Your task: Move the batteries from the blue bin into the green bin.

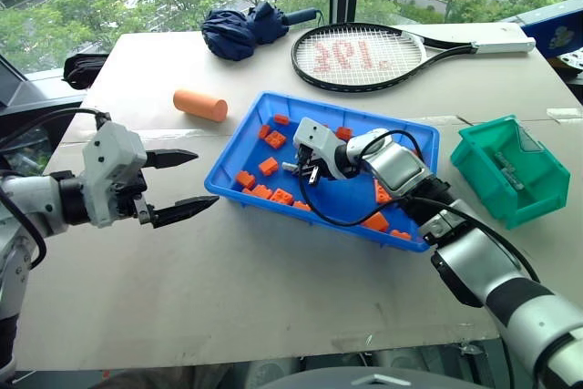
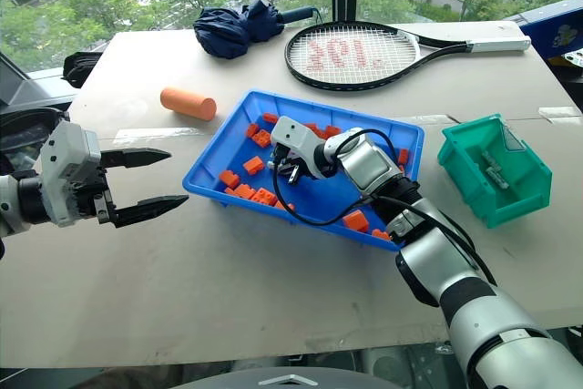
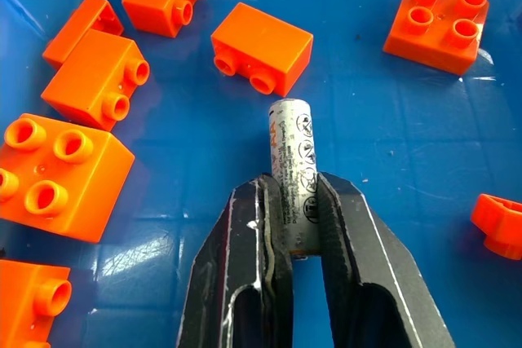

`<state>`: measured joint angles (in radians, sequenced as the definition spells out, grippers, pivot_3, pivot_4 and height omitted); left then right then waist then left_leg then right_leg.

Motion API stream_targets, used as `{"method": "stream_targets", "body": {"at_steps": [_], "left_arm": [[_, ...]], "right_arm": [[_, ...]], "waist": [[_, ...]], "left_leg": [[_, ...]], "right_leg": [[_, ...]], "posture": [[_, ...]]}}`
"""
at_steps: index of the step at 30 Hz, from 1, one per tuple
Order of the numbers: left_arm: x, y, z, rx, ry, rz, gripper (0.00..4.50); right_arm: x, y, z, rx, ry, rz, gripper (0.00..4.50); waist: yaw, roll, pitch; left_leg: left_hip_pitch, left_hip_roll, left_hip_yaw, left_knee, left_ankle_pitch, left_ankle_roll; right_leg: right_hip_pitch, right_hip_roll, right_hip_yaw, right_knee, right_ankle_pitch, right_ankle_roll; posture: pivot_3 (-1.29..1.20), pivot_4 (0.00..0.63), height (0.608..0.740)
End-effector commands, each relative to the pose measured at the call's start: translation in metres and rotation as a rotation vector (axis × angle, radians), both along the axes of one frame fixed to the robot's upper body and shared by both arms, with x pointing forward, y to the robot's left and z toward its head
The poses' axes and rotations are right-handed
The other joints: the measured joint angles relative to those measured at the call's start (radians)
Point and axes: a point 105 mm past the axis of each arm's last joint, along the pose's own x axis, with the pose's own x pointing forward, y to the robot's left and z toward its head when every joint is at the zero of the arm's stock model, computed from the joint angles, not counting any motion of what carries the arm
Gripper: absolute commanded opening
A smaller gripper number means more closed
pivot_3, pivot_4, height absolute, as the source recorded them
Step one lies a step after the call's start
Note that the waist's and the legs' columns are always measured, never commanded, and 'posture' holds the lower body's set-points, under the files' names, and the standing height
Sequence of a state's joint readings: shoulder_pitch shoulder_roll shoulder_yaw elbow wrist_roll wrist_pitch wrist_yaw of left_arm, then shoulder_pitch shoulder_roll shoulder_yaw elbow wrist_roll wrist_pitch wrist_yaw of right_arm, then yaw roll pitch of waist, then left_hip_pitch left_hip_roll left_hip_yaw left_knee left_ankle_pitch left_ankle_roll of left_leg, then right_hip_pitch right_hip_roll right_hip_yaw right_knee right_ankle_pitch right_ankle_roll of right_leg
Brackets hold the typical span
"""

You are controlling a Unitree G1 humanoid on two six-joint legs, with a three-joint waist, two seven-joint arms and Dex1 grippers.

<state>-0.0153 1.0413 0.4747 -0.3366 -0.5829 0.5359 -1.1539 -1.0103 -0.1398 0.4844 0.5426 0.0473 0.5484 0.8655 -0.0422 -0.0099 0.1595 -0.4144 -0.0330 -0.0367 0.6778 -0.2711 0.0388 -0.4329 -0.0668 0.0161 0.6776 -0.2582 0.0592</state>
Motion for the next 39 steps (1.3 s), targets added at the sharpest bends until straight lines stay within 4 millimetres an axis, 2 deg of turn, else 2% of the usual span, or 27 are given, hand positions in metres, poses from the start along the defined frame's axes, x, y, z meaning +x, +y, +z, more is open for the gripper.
{"method": "stream_targets", "body": {"at_steps": [1, 4, 6, 11, 14, 17, 18, 21, 26, 29, 31, 32, 33, 36, 38, 39], "left_arm": [[-0.001, -0.010, 0.017, -0.011, -0.069, -0.046, 4.50], [0.002, -0.030, 0.021, -0.075, -0.080, -0.118, 4.50], [0.005, -0.047, 0.023, -0.138, -0.088, -0.177, 4.50], [0.021, -0.100, 0.030, -0.271, -0.113, -0.336, 4.50], [0.031, -0.128, 0.036, -0.317, -0.138, -0.414, 4.50], [0.041, -0.154, 0.043, -0.352, -0.153, -0.482, 4.50], [0.042, -0.165, 0.047, -0.374, -0.153, -0.517, 4.50], [0.046, -0.187, 0.050, -0.409, -0.151, -0.566, 4.50], [0.041, -0.205, 0.050, -0.426, -0.139, -0.633, 4.50], [0.041, -0.206, 0.051, -0.421, -0.146, -0.648, 4.50], [0.040, -0.205, 0.052, -0.419, -0.147, -0.651, 4.50], [0.040, -0.205, 0.052, -0.419, -0.147, -0.652, 4.50], [0.040, -0.204, 0.052, -0.417, -0.144, -0.652, 4.50], [0.042, -0.199, 0.048, -0.398, -0.134, -0.633, 4.50], [0.047, -0.190, 0.041, -0.348, -0.130, -0.585, 4.50], [0.049, -0.183, 0.037, -0.322, -0.128, -0.557, 4.50]], "right_arm": [[-0.001, -0.006, 0.041, 0.092, -0.078, 0.005, 0.05], [-0.010, -0.026, 0.070, 0.168, -0.101, -0.027, 0.05], [-0.017, -0.043, 0.082, 0.205, -0.110, -0.050, 0.05], [-0.025, -0.106, 0.103, 0.258, -0.193, -0.228, 0.05], [-0.029, -0.157, 0.111, 0.249, -0.212, -0.417, 0.05], [-0.038, -0.209, 0.110, 0.182, -0.239, -0.591, 0.05], [-0.044, -0.235, 0.106, 0.143, -0.240, -0.674, 0.05], [-0.057, -0.283, 0.096, 0.081, -0.234, -0.832, 0.05], [-0.065, -0.322, 0.082, 0.006, -0.239, -0.951, 0.05], [-0.065, -0.335, 0.081, 0.000, -0.249, -0.997, 0.05], [-0.067, -0.337, 0.082, 0.015, -0.241, -0.992, 1.03], [-0.067, -0.336, 0.082, 0.025, -0.237, -0.990, 1.28], [-0.067, -0.337, 0.083, 0.027, -0.234, -0.990, 1.73], [-0.067, -0.344, 0.087, -0.002, -0.281, -1.018, 3.36], [-0.068, -0.339, 0.091, 0.015, -0.299, -0.984, 4.21], [-0.069, -0.334, 0.093, 0.044, -0.301, -0.955, 4.21]], "waist": [[0.002, 0.000, 0.000], [0.007, 0.000, 0.000], [0.011, 0.000, 0.000], [0.030, -0.001, -0.001], [0.033, -0.001, -0.001], [0.037, -0.001, -0.001], [0.035, -0.001, -0.001], [0.037, -0.001, -0.001], [0.020, -0.001, -0.001], [0.020, 0.000, -0.001], [0.026, 0.000, -0.001], [0.029, 0.000, -0.001], [0.030, 0.000, -0.001], [0.034, 0.000, -0.001], [0.035, 0.000, -0.001], [0.034, 0.000, -0.001]], "left_leg": [[0.000, 0.000, 0.000, 0.000, 0.000, 0.000], [-0.001, -0.001, -0.001, 0.000, 0.000, 0.000], [-0.001, -0.002, -0.002, 0.000, 0.000, 0.000], [-0.001, -0.003, -0.002, 0.001, 0.000, 0.000], [-0.001, -0.003, -0.001, 0.002, 0.000, 0.000], [-0.001, -0.003, -0.001, 0.003, 0.000, 0.001], [-0.002, -0.003, 0.000, 0.004, 0.000, 0.001], [-0.002, -0.003, 0.001, 0.004, -0.001, 0.002], [0.001, -0.001, 0.006, 0.005, -0.001, 0.003], [0.001, 0.001, 0.006, 0.005, -0.001, 0.003], [0.001, 0.001, 0.006, 0.006, -0.001, 0.003], [0.001, 0.001, 0.006, 0.006, -0.001, 0.003], [0.001, 0.001, 0.006, 0.006, -0.001, 0.003], [0.000, 0.000, 0.006, 0.007, -0.001, 0.003], [0.000, 0.000, 0.005, 0.007, -0.001, 0.003], [0.000, 0.000, 0.005, 0.007, -0.001, 0.003]], "right_leg": [[0.000, 0.000, 0.000, 0.000, 0.000, 0.000], [0.000, -0.002, -0.001, 0.000, 0.000, 0.000], [0.000, -0.003, -0.001, 0.000, 0.000, 0.000], [0.001, -0.003, -0.001, 0.000, 0.000, 0.000], [0.001, -0.003, -0.001, 0.001, 0.000, 0.000], [0.002, -0.002, -0.001, 0.001, 0.000, 0.000], [0.002, -0.001, -0.001, 0.001, 0.000, 0.000], [0.002, 0.000, -0.001, 0.001, 0.000, 0.001], [0.002, 0.002, 0.004, 0.002, 0.001, 0.001], [0.002, 0.005, 0.004, 0.003, 0.001, 0.001], [0.002, 0.005, 0.004, 0.003, 0.001, 0.001], [0.002, 0.006, 0.003, 0.003, 0.001, 0.001], [0.002, 0.006, 0.003, 0.002, 0.001, 0.001], [0.002, 0.005, 0.004, 0.002, 0.001, 0.002], [0.003, 0.005, 0.004, 0.002, 0.001, 0.002], [0.003, 0.005, 0.004, 0.002, 0.001, 0.002]], "posture": [[0.00, 0.150, 0.740], [0.00, 0.150, 0.740], [0.00, 0.150, 0.740], [0.00, 0.150, 0.740], [0.00, 0.150, 0.740], [0.00, 0.150, 0.740], [0.00, 0.150, 0.740], [0.00, 0.150, 0.740], [0.00, 0.150, 0.740], [0.00, 0.150, 0.740], [0.00, 0.150, 0.740], [0.00, 0.150, 0.740], [0.00, 0.150, 0.740], [0.00, 0.150, 0.740], [0.00, 0.150, 0.740], [0.00, 0.150, 0.740]]}}
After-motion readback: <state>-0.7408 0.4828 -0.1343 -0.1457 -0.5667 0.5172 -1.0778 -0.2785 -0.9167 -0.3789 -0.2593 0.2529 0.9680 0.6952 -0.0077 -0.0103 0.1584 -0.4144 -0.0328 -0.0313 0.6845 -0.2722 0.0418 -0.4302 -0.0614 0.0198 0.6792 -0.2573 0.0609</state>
